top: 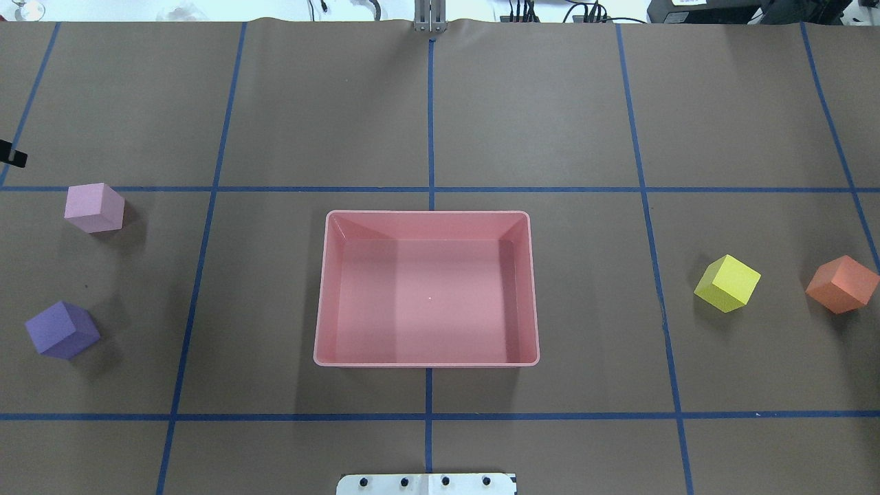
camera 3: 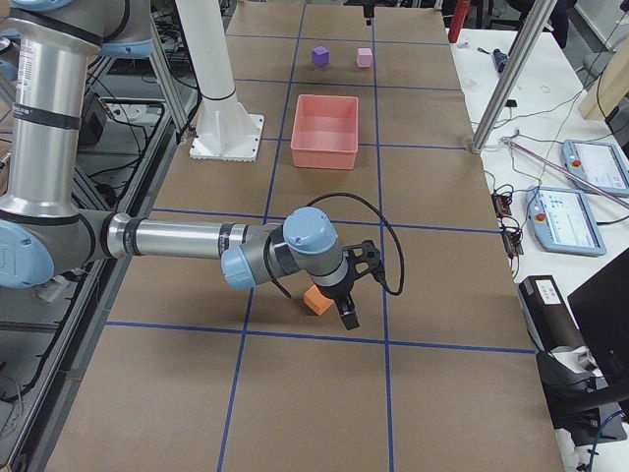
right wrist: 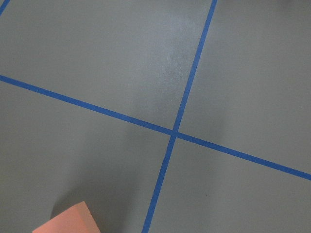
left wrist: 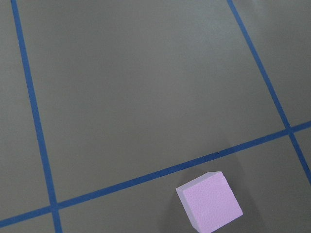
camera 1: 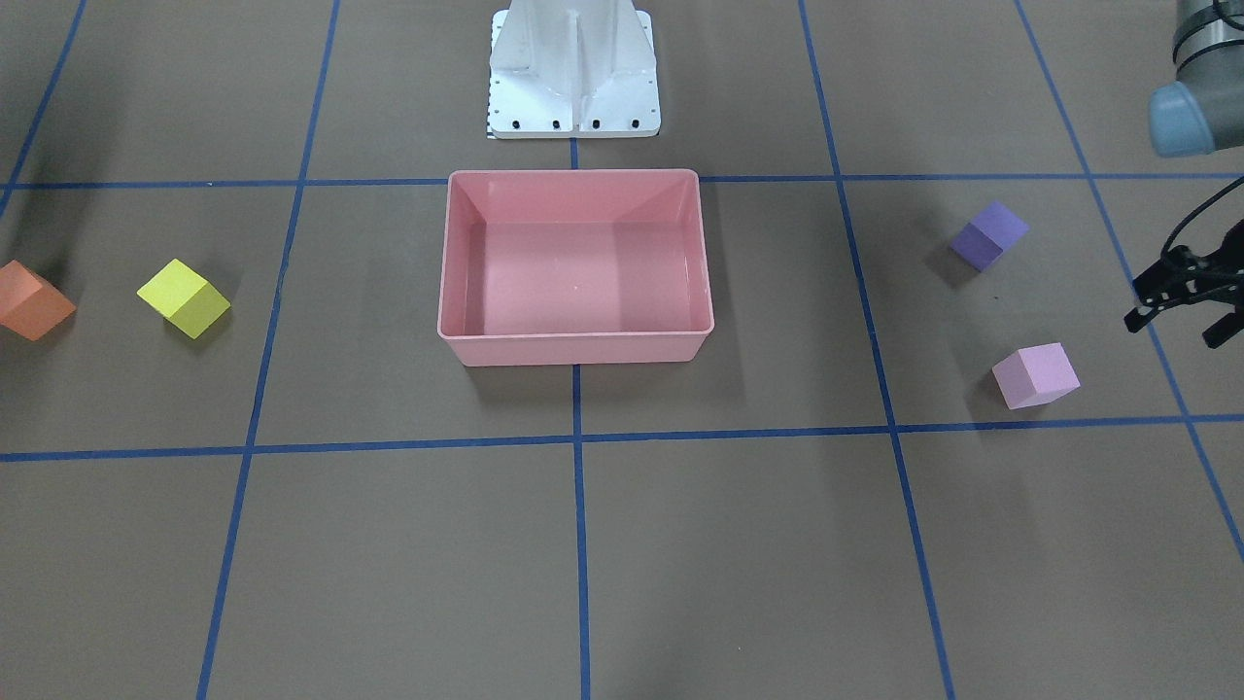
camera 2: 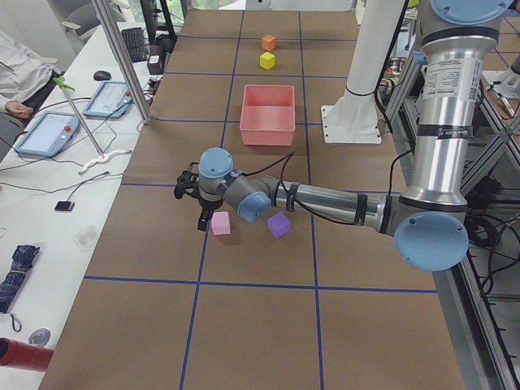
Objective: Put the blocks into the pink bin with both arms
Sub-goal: 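Lower the left gripper onto the light pink cube and grasp it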
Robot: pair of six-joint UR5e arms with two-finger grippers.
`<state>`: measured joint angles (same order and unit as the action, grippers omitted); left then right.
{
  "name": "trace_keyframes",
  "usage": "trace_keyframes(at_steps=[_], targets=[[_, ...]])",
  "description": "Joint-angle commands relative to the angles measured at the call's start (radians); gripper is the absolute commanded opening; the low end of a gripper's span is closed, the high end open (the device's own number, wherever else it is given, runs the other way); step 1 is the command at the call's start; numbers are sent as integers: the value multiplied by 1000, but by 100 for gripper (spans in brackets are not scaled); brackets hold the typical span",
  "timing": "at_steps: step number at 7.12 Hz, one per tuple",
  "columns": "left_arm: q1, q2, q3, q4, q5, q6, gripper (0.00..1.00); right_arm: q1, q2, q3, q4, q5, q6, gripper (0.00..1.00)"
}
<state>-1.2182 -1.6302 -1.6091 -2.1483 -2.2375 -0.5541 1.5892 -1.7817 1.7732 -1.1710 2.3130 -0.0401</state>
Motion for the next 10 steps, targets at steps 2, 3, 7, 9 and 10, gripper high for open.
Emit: trace_keyframes(at_steps=[2,3,7,9,10], targets=[[196,-54,93,-102,186,-228,100,-2,-1,-9,1,2,0,100],[207,-54,103,-104,188,-227,100,0,-1,-11,1,2,0,100],[247,-56,132,-104,229,-219,98,0,-1,-12,1,2,0,100],[253,-54,130,-105,233,-211,26,0,-1,-14,1,3,0,100],[252,-54,117,-108,234,-208,0,0,-1,-14,1,3,0,100]])
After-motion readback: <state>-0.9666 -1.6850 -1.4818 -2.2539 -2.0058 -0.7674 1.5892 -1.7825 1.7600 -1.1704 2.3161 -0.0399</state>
